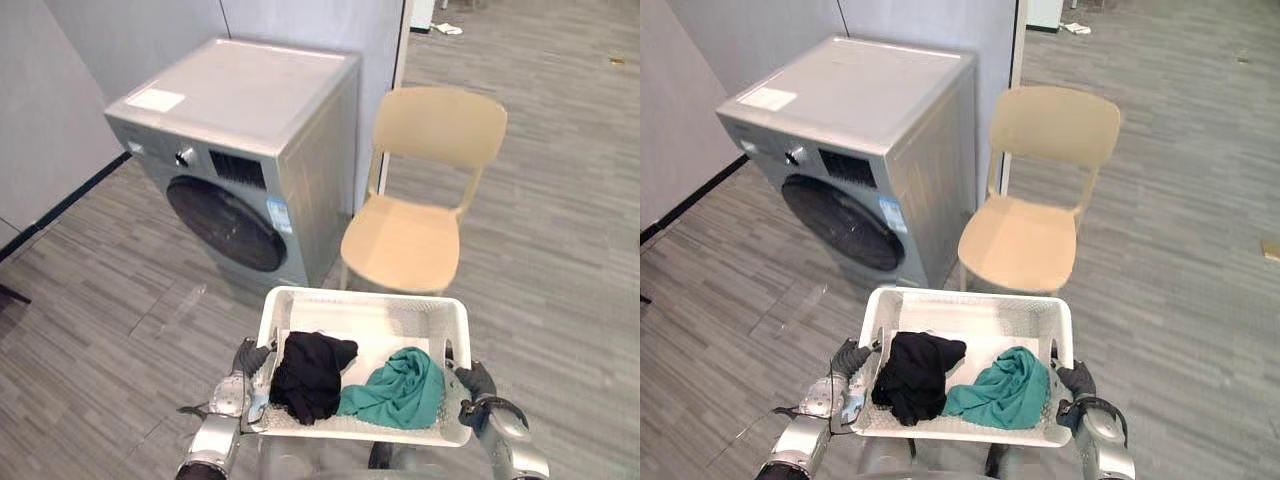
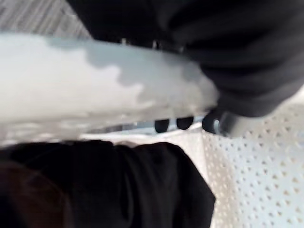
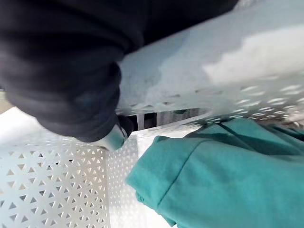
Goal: Pick up the laundry basket with both hands and put the clothes into the washing machine.
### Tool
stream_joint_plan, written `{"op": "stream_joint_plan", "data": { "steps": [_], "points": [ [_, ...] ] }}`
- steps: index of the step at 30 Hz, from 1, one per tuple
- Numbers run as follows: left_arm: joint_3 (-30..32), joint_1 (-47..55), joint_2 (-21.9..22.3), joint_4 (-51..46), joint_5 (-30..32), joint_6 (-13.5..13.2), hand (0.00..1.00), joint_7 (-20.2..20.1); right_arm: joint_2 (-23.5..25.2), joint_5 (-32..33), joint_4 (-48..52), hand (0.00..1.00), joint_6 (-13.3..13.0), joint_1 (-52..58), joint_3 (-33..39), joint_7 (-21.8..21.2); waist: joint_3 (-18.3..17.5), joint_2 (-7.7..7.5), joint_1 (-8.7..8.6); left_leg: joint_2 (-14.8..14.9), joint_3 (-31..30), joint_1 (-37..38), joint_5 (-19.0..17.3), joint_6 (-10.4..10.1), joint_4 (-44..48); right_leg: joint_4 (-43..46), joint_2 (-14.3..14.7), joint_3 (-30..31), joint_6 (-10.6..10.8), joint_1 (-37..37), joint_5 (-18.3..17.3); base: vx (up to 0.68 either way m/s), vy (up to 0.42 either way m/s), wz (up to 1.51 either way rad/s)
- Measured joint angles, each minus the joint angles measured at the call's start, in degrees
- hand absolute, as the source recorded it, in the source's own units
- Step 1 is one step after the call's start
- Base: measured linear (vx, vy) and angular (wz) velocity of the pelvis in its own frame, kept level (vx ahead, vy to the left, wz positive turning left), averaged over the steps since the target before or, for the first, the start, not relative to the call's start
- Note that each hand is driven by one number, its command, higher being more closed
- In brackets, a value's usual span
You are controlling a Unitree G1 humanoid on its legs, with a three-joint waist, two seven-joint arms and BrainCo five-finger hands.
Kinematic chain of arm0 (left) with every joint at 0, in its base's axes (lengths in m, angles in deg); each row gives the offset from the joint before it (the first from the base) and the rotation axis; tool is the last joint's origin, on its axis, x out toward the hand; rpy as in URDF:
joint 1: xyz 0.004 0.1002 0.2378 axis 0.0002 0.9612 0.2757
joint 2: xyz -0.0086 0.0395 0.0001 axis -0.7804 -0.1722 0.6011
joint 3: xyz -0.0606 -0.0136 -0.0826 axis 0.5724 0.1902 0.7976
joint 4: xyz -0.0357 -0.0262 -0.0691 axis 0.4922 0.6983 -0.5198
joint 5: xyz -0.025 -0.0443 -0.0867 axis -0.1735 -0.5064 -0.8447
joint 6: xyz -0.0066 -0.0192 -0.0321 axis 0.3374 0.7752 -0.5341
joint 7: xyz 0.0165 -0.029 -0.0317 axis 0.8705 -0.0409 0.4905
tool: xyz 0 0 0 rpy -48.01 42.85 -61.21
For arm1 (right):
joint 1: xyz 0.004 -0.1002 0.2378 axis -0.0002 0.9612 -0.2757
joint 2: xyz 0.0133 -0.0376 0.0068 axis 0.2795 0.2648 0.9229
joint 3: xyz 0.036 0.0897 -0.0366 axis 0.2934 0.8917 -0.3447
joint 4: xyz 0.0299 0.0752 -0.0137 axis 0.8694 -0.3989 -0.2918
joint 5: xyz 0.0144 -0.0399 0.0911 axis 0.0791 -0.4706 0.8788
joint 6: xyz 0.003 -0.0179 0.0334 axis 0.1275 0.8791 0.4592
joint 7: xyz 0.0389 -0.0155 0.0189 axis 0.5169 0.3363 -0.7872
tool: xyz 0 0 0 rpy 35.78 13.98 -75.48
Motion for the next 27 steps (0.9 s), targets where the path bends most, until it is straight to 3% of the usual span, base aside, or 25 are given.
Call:
{"op": "stream_joint_plan", "data": {
  "steps": [1,2,3,4,5,7,8,9,10,11,12,13,15,17,19,21,22,23,27],
  "points": [
    [0.5,-0.1,0.4,0.0,0.0,-0.1,1.0,0.0,-0.3,0.0,-0.1,1.0,0.0,-0.9,-0.6,0.3,0.2,-0.74,0.31,-2.6,1.6,-0.1,0.5,-0.5,-17.1,-0.6,-1.3,1.3,1.0,1.8,-0.6,0.72,0.057,-0.52],
    [0.5,-0.2,0.9,-0.1,0.0,-0.1,1.0,0.0,-0.8,0.0,0.1,1.0,-0.2,-1.1,-0.9,0.2,-0.1,-0.31,0.72,-4.7,2.0,0.9,2.4,-2.1,-31.4,-0.9,-1.9,2.1,2.7,3.0,-1.6,0.72,0.13,-0.61],
    [0.2,-0.2,0.9,-0.5,0.0,-0.1,1.0,0.0,-1.5,0.2,0.4,1.0,-0.1,-0.8,-0.9,0.1,-0.5,0.45,1.07,-5.5,1.8,1.7,6.5,-3.3,-42.4,-0.9,-1.6,2.9,5.5,4.3,-3.3,0.61,0.142,-0.53],
    [-0.4,0.0,0.9,-0.5,0.1,-0.1,1.0,0.0,-1.8,0.3,0.8,1.0,0.0,-0.4,-0.9,0.0,-1.2,1.52,1.07,-6.0,1.4,1.8,10.4,-2.1,-47.9,-0.8,-1.0,3.9,9.3,6.0,-5.8,0.65,0.225,-0.76],
    [-1.2,0.5,0.7,-0.4,0.2,-0.1,1.0,0.0,-2.1,0.2,0.8,1.0,0.2,-0.5,-0.8,0.2,-2.2,2.66,1.77,-6.3,-0.9,1.4,18.6,3.2,-45.7,1.1,-1.3,6.4,10.9,7.9,-10.2,0.52,0.222,-0.62],
    [0.1,-0.3,0.0,-1.0,0.2,0.2,1.0,0.0,-0.1,0.2,0.4,1.0,0.2,-0.7,-0.8,0.4,-3.1,-2.38,1.28,-9.1,0.0,0.7,12.6,5.2,-38.8,8.7,-7.1,7.8,12.6,5.5,-12.4,0.59,0.25,-0.41],
    [-0.1,-0.3,-0.7,-2.0,0.3,0.2,1.0,0.0,0.3,0.2,0.7,1.0,0.0,-0.9,-0.5,0.4,-3.0,-4.2,1.31,-10.2,1.9,2.0,9.5,5.0,-37.1,16.4,-9.7,9.3,13.0,2.9,-12.2,0.67,0.282,-0.26],
    [-0.1,-0.3,-1.2,-2.4,0.3,0.1,1.0,-0.1,0.6,0.2,1.0,1.0,0.0,-1.0,-0.3,0.4,-3.0,-5.07,1.16,-10.7,2.6,2.7,8.2,5.0,-36.4,21.3,-11.1,9.7,14.1,1.1,-11.5,0.65,0.281,-0.26],
    [-0.6,-0.9,-2.0,-3.0,0.4,0.1,1.0,-0.4,1.0,0.2,1.6,1.0,0.1,-1.3,0.1,0.4,-3.0,-5.87,0.9,-11.2,3.2,4.4,5.8,5.2,-36.0,32.4,-13.5,9.8,18.8,-3.6,-7.5,0.5,0.204,-0.12],
    [-2.1,-2.1,-2.6,-3.1,0.4,0.1,1.0,-0.4,1.3,0.2,1.6,1.0,0.1,-1.1,1.8,0.3,-3.0,-6.24,0.56,-11.5,3.2,6.4,5.2,5.9,-36.8,41.9,-15.5,9.6,20.1,-8.0,-6.8,0.44,0.119,-0.07],
    [-2.5,-2.4,-2.5,-3.2,0.5,0.1,1.0,-0.4,1.3,0.2,1.6,1.0,0.1,-1.1,2.1,0.3,-3.0,-6.23,0.38,-11.4,3.2,7.7,5.2,5.9,-37.5,44.8,-16.1,9.0,18.9,-9.5,-7.7,0.37,0.032,-0.19],
    [-2.6,-1.0,-2.7,-3.8,0.7,0.7,1.0,-0.5,1.0,0.0,2.0,1.0,0.1,-1.2,2.1,0.2,-2.8,-5.87,0.27,-10.7,3.9,11.5,5.2,5.9,-39.7,47.2,-17.5,6.6,15.9,-11.9,-9.3,0.32,-0.001,-0.32],
    [-3.1,1.6,-2.6,-4.1,0.7,0.6,1.0,-0.4,-0.7,-0.6,2.6,1.0,0.0,-0.4,1.1,-0.2,-2.6,-4.91,1.22,-9.0,4.9,15.0,5.1,5.6,-42.0,44.6,-20.9,-0.1,12.4,-14.7,-11.0,0.21,-0.065,-0.37],
    [-3.3,1.2,-3.0,-4.3,0.7,0.6,1.0,-0.4,-0.5,-0.8,3.4,1.0,0.1,-0.1,1.0,0.0,-2.6,-5.28,1.01,-7.8,5.1,14.8,3.4,2.4,-42.9,37.3,-23.5,-3.2,12.6,-18.6,-10.9,0.15,-0.143,0.08],
    [-3.7,-0.1,-3.5,-4.3,0.7,0.6,1.0,-0.4,0.3,-0.8,4.1,1.0,0.2,0.3,1.9,0.4,-2.7,-6.36,0.91,-7.3,4.1,13.0,3.3,0.8,-41.6,24.4,-24.7,-1.5,13.6,-21.1,-7.7,0.09,-0.289,0.25],
    [-4.7,-1.4,-3.8,-4.3,0.7,0.5,1.0,-0.5,1.0,-0.7,6.6,1.0,0.2,2.4,3.2,0.4,-2.7,-7.45,0.62,-7.2,2.6,12.4,2.0,-2.3,-39.4,16.5,-24.2,1.8,15.1,-20.1,0.8,0.07,-0.423,0.33],
    [-4.6,-1.9,-1.9,-3.5,0.8,0.3,1.0,-0.4,1.0,-0.8,6.9,1.0,0.2,2.4,4.9,0.6,-2.3,-5.95,-0.21,-5.2,0.9,12.1,1.3,-4.6,-38.4,16.7,-22.0,0.4,17.4,-19.0,1.9,0.11,-0.56,0.27],
    [-4.7,-1.7,-0.2,-3.5,1.0,0.2,1.0,-0.4,-0.6,-0.8,7.2,1.0,0.2,3.0,6.1,0.4,-3.8,-3.03,-0.22,-1.4,0.1,12.3,2.9,-6.7,-40.0,14.9,-18.3,-1.7,15.7,-18.0,1.5,0.08,-0.371,0.11],
    [-4.9,-3.5,1.5,-3.5,1.2,-0.3,1.0,-0.5,-2.1,-0.8,12.0,1.0,0.2,3.9,7.5,0.1,-4.5,-2.05,-0.66,3.2,-0.8,13.5,6.9,-9.5,-45.8,12.7,-12.4,-4.0,13.0,-18.0,1.2,0.09,-0.254,-0.09]
  ]
}}
